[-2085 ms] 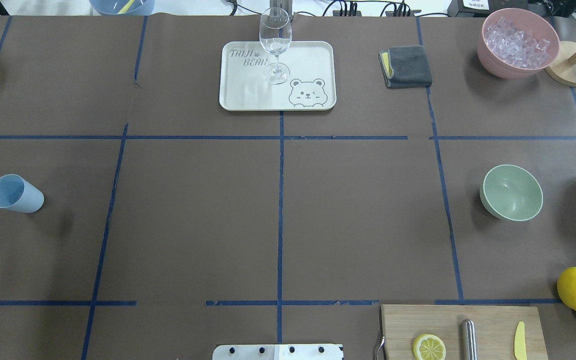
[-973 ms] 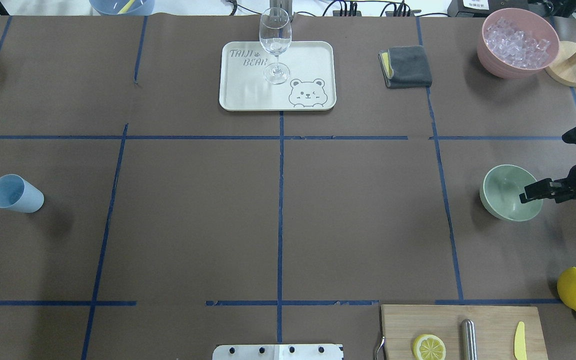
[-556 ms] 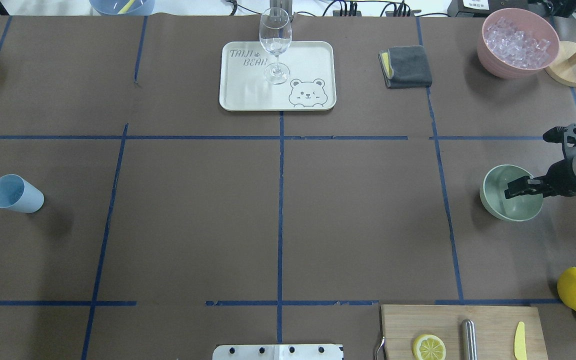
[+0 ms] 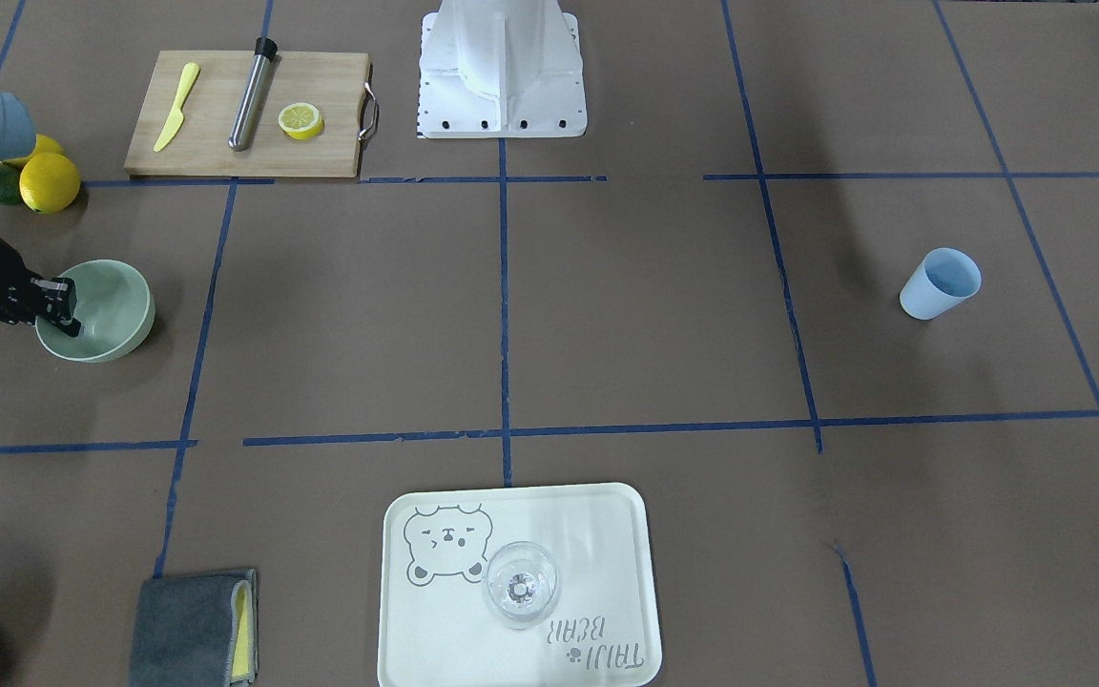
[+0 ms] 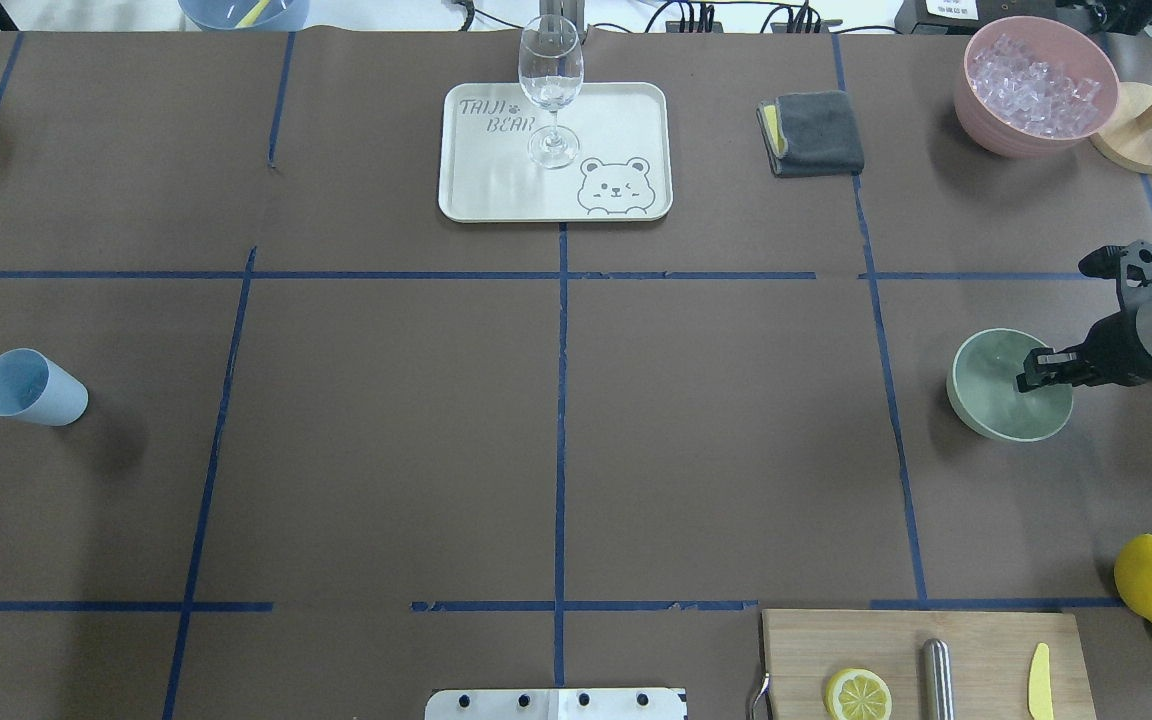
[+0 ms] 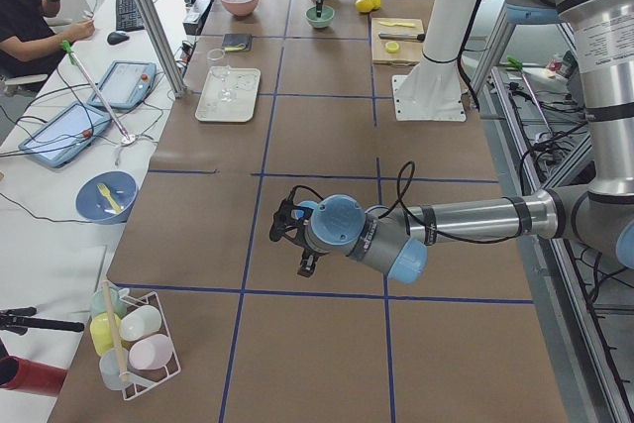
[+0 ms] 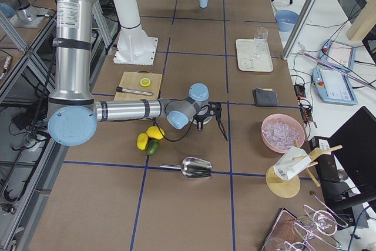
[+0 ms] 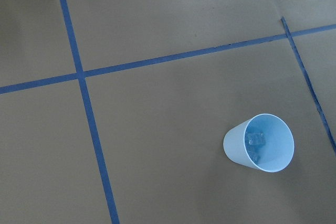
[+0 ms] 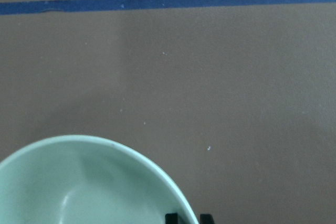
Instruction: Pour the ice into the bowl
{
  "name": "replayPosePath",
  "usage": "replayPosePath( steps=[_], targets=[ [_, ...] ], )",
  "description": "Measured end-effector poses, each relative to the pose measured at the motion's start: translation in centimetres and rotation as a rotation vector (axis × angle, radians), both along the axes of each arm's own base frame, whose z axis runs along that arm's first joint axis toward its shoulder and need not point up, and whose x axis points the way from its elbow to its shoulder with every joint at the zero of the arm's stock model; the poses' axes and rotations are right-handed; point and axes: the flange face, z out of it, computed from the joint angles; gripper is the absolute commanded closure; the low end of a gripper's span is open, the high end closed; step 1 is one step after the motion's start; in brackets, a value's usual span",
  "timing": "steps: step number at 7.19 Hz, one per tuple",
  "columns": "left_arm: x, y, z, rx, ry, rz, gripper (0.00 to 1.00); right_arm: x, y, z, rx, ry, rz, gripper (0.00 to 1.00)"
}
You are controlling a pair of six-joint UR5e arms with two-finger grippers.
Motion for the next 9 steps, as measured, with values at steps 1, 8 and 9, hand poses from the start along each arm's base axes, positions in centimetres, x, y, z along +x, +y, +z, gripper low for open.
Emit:
replayPosePath(
  steps=[1, 8, 9],
  targets=[
    [0.0, 0.0, 0.0, 0.000, 0.000, 0.000, 0.00, 0.2, 0.1, -0.9, 0.012, -0.011, 0.002, 1.00],
    [0.0, 0.0, -0.1, 0.004, 0.001, 0.001, 0.00, -11.4, 0.2, -21.4, -0.093, -0.280, 0.144, 1.00],
    [0.0, 0.0, -0.1, 0.003, 0.001, 0.001, 0.00, -16.5, 1.2, -25.6, -0.116, -0.287, 0.155, 1.00]
  ],
)
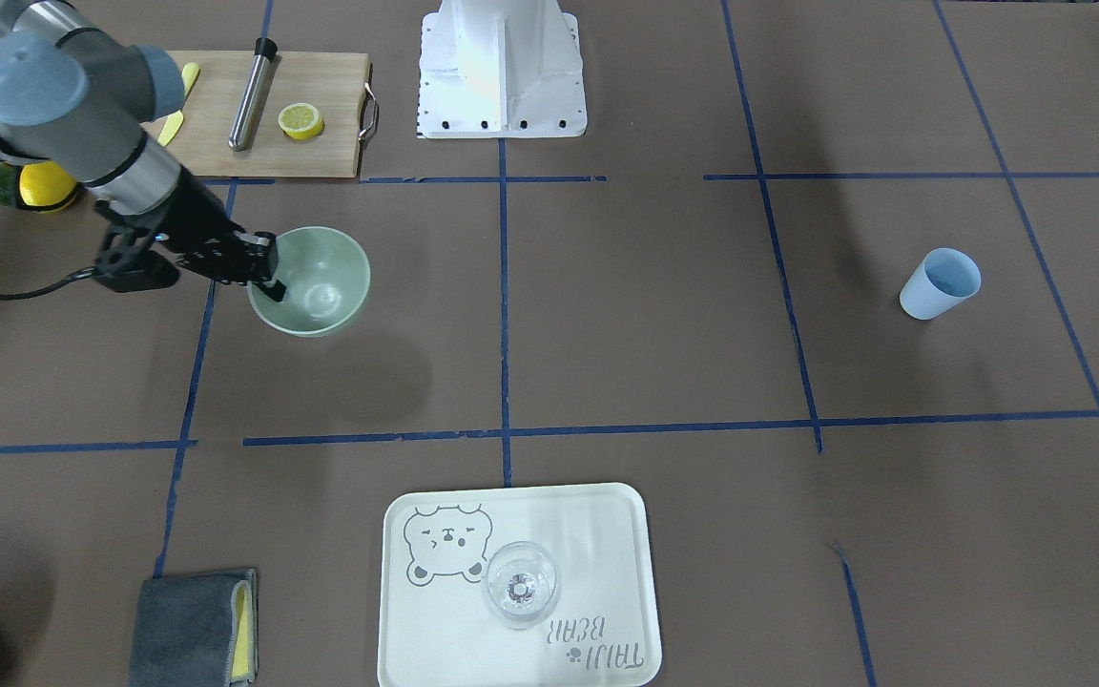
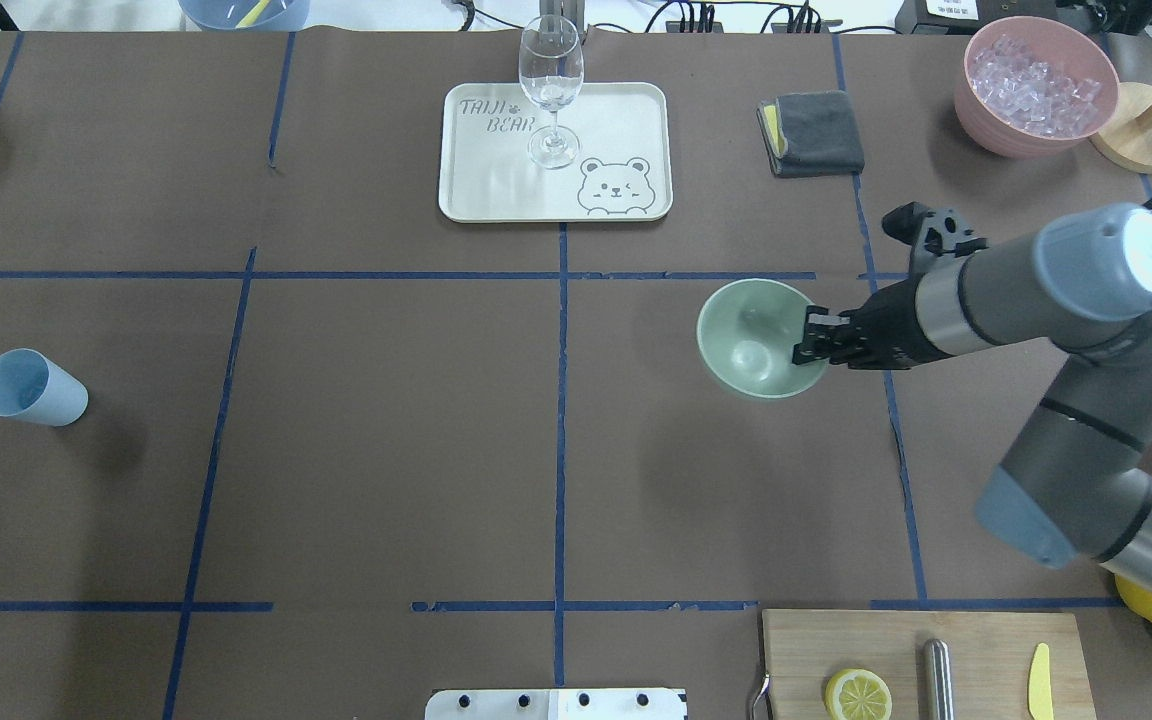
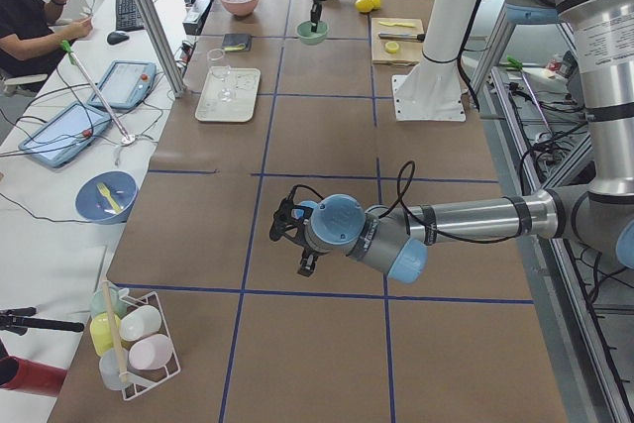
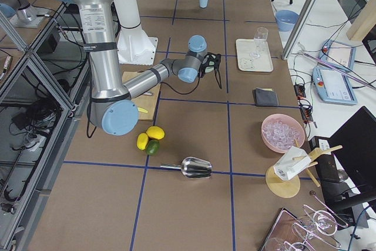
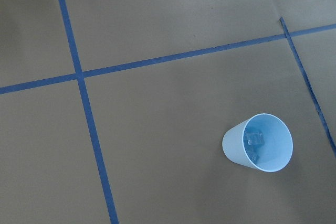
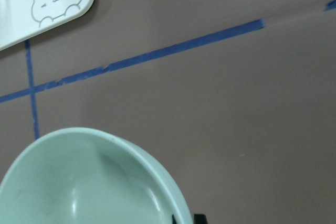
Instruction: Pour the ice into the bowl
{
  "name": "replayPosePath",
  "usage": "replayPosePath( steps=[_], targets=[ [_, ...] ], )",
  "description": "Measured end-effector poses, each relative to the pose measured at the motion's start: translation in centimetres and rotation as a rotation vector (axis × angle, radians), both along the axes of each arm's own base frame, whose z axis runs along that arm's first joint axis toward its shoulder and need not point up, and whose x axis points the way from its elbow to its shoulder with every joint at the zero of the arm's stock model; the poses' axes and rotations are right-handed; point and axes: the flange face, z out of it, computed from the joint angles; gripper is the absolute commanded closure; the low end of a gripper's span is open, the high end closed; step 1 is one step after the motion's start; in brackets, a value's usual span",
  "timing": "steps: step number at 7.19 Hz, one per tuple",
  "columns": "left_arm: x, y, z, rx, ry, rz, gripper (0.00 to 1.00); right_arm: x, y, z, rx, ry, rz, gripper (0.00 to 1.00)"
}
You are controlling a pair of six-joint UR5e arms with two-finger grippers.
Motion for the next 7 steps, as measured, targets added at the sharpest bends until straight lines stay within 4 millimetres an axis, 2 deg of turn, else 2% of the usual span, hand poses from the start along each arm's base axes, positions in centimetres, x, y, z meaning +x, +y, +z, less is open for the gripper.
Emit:
replayPosePath(
  steps=[2, 3, 5, 6, 7],
  targets=[
    [0.0, 0.0, 0.0, 0.000, 0.000, 0.000, 0.00, -10.3, 3.4, -9.6, -0.066, 0.033, 0.035, 1.00],
    [0.0, 0.0, 0.0, 0.000, 0.000, 0.000, 0.00, -14.0, 4.3, -12.5, -0.089, 0.042, 0.077, 1.00],
    [0.0, 0.1, 0.0, 0.000, 0.000, 0.000, 0.00, -21.0, 3.4, -16.4, -0.135, 0.063, 0.129, 1.00],
    [0.0, 0.3, 0.1, 0.002, 0.001, 0.000, 0.00, -23.4, 3.3, -17.0, -0.140, 0.072, 0.139, 1.00],
    [0.0, 0.5, 0.1, 0.004, 0.002, 0.000, 0.00, -24.9, 3.4, -16.9, -0.140, 0.070, 0.144, 1.00]
  ],
)
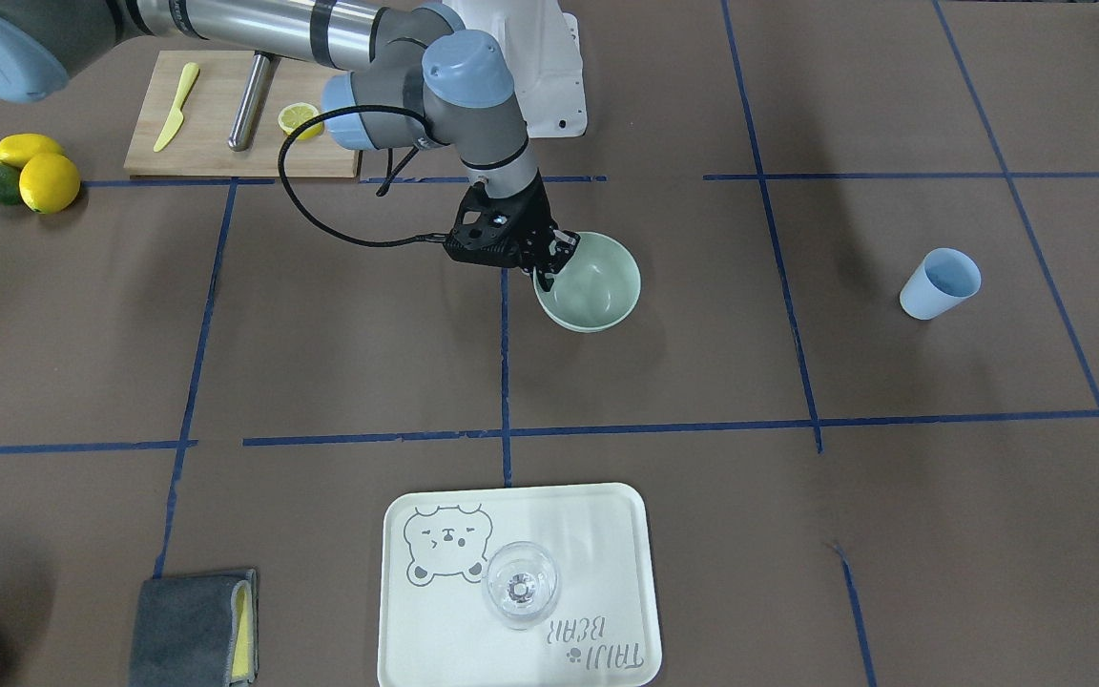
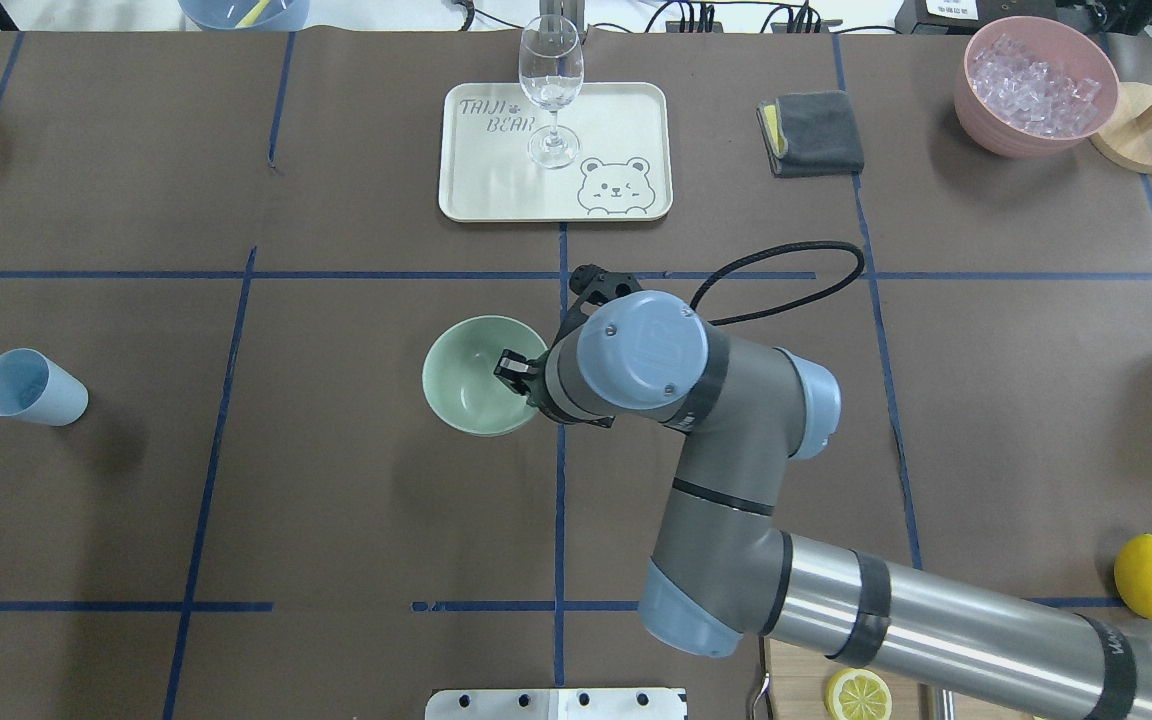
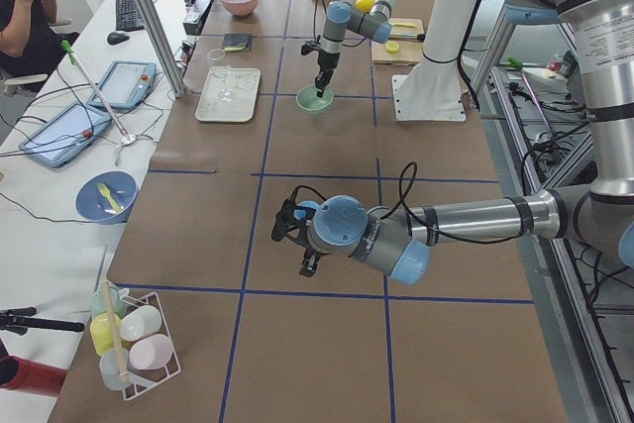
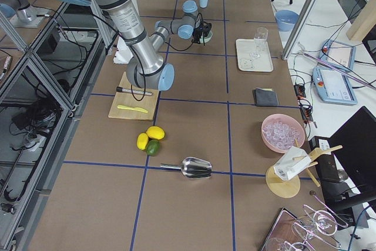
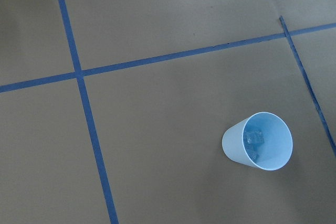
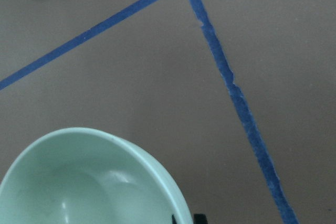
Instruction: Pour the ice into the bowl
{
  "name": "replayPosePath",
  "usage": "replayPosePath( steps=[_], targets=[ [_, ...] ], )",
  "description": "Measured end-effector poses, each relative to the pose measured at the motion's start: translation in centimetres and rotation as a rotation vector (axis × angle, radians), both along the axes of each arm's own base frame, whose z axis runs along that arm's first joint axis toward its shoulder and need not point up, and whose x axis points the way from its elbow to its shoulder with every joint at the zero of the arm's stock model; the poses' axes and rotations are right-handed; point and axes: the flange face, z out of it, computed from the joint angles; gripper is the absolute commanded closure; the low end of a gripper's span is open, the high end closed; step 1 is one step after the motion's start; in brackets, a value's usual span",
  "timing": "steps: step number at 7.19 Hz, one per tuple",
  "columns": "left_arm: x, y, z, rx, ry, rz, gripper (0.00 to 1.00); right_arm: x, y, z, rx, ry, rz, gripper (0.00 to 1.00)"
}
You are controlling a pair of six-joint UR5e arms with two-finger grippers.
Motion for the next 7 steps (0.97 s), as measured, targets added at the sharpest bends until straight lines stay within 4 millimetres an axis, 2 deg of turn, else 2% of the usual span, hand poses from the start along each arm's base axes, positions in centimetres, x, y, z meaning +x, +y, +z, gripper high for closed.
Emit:
replayPosePath(
  steps=[1, 2, 3, 7],
  targets=[
    [0.00, 0.09, 0.02, 0.001, 0.000, 0.000, 0.00, -0.80, 0.02, 0.19, -0.001, -0.003, 0.003, 0.86],
    [0.00, 0.12, 0.01, 0.001, 0.000, 0.000, 0.00, -1.14, 0.04, 0.24, -0.002, -0.005, 0.003, 0.32],
    [-0.01, 0.14, 0.00, 0.003, 0.001, 0.000, 0.00, -1.33, 0.02, 0.36, -0.002, -0.003, 0.001, 0.00],
    [-0.02, 0.20, 0.06, 0.002, 0.001, -0.001, 0.00, -1.05, 0.05, 0.29, -0.001, -0.013, -0.006, 0.00]
  ],
)
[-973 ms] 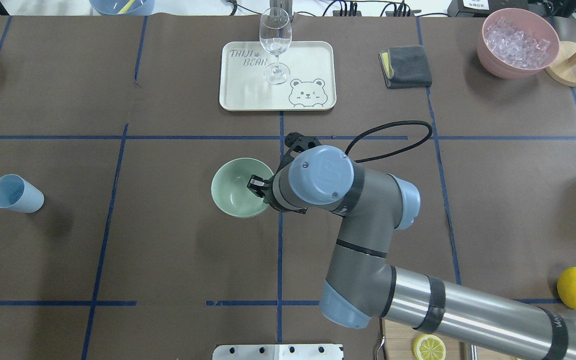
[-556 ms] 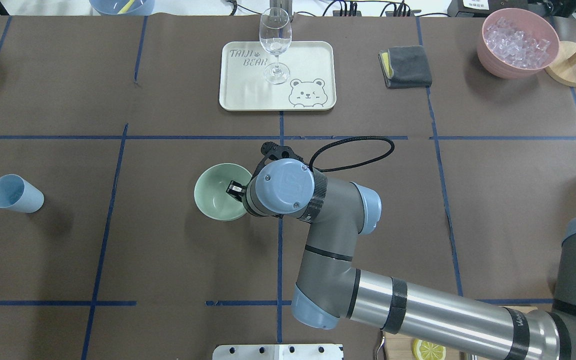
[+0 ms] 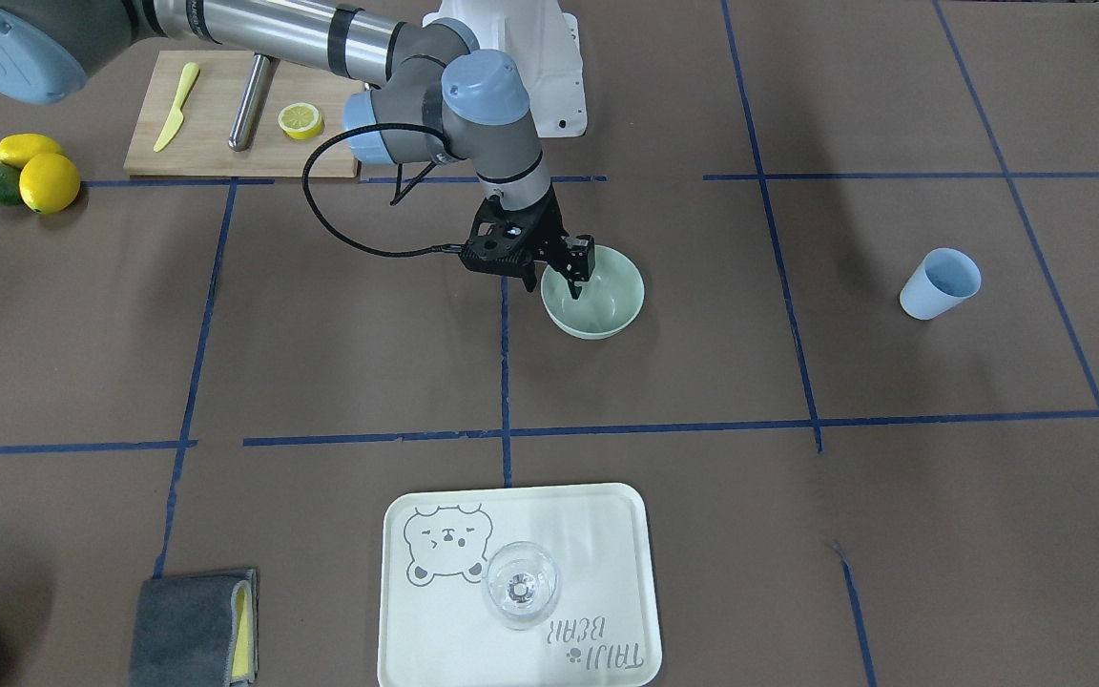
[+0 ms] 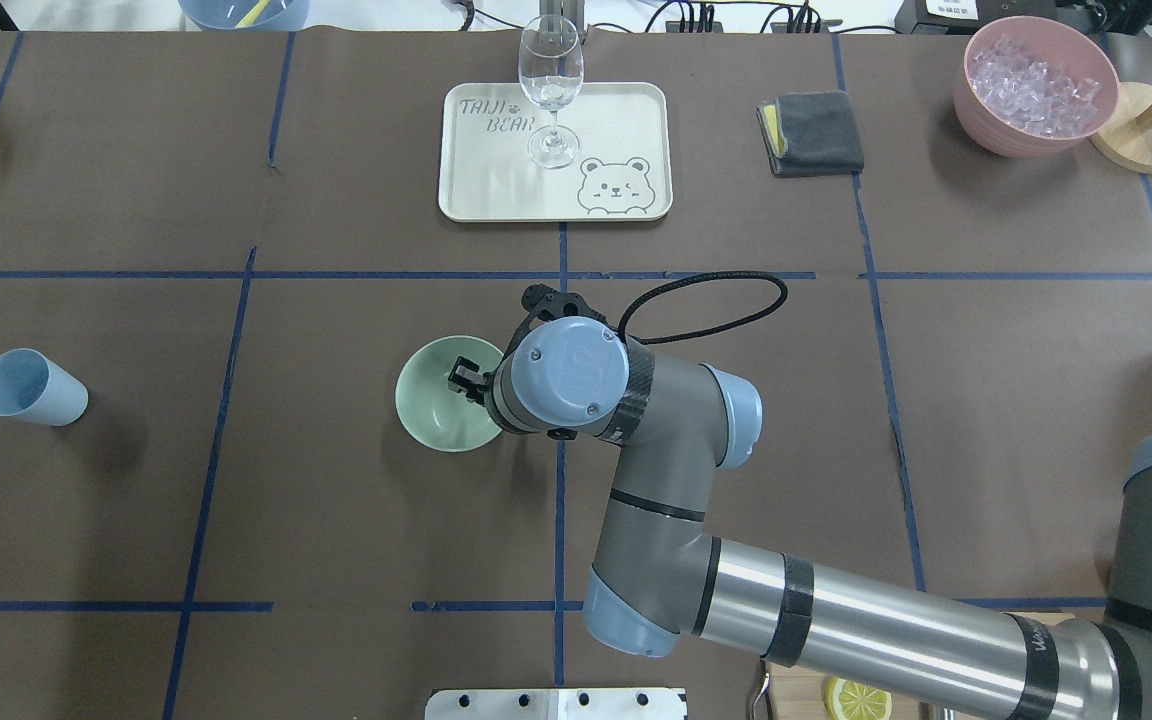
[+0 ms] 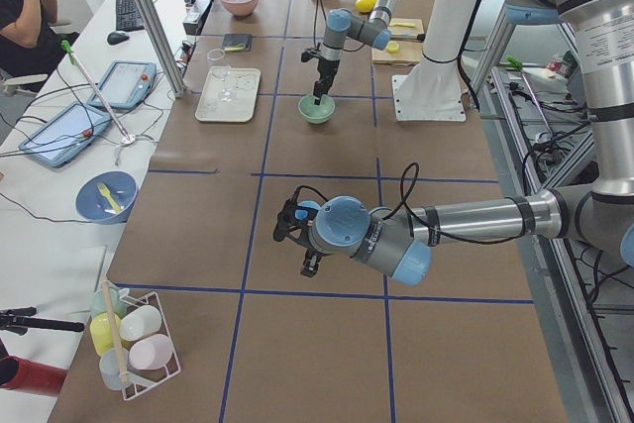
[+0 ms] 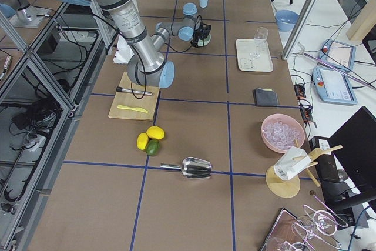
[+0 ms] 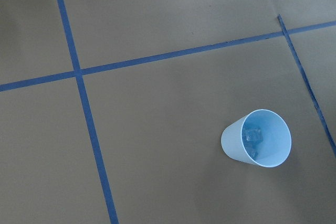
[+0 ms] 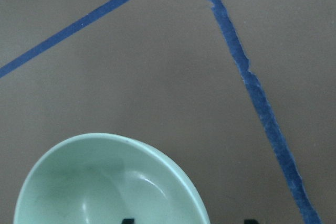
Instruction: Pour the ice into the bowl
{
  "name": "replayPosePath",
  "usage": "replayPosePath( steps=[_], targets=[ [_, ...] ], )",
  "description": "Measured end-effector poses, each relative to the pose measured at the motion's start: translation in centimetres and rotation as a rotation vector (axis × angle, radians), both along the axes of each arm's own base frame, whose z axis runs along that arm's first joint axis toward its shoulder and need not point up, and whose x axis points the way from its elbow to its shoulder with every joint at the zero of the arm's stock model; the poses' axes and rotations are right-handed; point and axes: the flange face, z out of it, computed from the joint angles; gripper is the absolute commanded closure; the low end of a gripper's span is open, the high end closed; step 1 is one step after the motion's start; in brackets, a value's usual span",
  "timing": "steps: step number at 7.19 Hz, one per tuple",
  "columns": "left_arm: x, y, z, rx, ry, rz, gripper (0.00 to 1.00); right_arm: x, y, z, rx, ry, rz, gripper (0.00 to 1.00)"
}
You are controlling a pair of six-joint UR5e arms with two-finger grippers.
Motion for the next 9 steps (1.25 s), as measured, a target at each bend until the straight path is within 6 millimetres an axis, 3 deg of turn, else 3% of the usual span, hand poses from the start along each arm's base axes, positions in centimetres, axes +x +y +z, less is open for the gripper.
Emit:
replayPosePath(
  steps=[1, 2, 4, 5, 7, 8, 9],
  targets=[
    [0.0, 0.0, 0.0, -0.011, 0.001, -0.004, 0.00, 1.2, 0.3, 0.0, 0.003, -0.022, -0.006, 0.00],
    [0.6, -0.3, -0.2, -0.045, 0.001, -0.016, 0.00, 3.8, 0.4, 0.6, 0.001, -0.047, -0.012, 0.00],
    [3.8, -1.2, -2.0, -0.112, -0.044, -0.081, 0.00, 12.7, -1.5, 1.6, -0.026, -0.116, -0.026, 0.00],
    [5.9, -1.3, -2.9, -0.134, -0.033, -0.106, 0.00, 17.6, -2.4, 3.2, -0.041, -0.134, -0.030, 0.00],
    [9.8, 0.4, -4.6, -0.148, 0.008, -0.176, 0.00, 26.2, -3.3, 9.1, -0.022, -0.091, -0.050, 0.00],
    [11.8, 2.0, -5.7, -0.142, 0.015, -0.224, 0.00, 28.5, -3.5, 11.5, -0.005, -0.059, -0.062, 0.00],
    [12.9, 3.7, -6.7, -0.126, 0.012, -0.270, 0.00, 29.6, -3.6, 12.9, 0.008, -0.038, -0.070, 0.00]
  ],
)
